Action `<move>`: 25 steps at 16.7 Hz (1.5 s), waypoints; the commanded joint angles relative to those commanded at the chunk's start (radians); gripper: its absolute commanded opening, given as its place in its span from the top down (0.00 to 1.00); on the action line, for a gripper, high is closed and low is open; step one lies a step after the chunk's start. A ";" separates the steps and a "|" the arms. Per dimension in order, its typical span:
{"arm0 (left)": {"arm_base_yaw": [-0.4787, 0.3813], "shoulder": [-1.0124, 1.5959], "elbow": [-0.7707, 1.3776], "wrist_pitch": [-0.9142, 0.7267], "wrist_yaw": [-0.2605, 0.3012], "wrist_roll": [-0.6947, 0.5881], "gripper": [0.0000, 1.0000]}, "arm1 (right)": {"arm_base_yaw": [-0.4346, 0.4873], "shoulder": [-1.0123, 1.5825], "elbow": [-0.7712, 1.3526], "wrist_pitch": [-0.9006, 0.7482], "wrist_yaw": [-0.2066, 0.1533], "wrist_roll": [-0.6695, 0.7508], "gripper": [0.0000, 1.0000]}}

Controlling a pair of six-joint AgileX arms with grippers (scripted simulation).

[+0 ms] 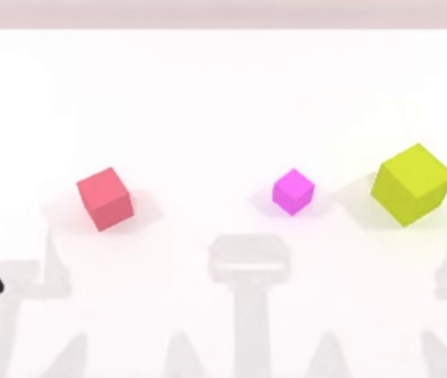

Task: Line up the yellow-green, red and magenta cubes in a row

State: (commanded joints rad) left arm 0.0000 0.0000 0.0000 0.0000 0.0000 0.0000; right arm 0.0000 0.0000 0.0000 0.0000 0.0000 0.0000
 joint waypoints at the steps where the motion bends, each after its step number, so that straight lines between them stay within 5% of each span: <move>1: 0.000 0.000 0.000 0.000 0.000 0.000 0.00 | 0.000 0.000 0.000 0.000 0.000 0.000 0.00; 10: 0.000 0.000 0.000 0.000 0.000 0.000 0.00 | 0.097 0.372 0.369 -0.248 0.001 -0.036 0.00; 25: 0.000 0.000 0.000 0.000 0.000 0.000 0.00 | 0.441 2.026 1.810 -1.158 -0.001 -0.158 0.00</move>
State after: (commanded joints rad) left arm 0.0000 0.0000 0.0000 0.0000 0.0000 0.0000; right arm 0.4409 2.0259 1.8101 -1.1578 -0.0008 -0.1577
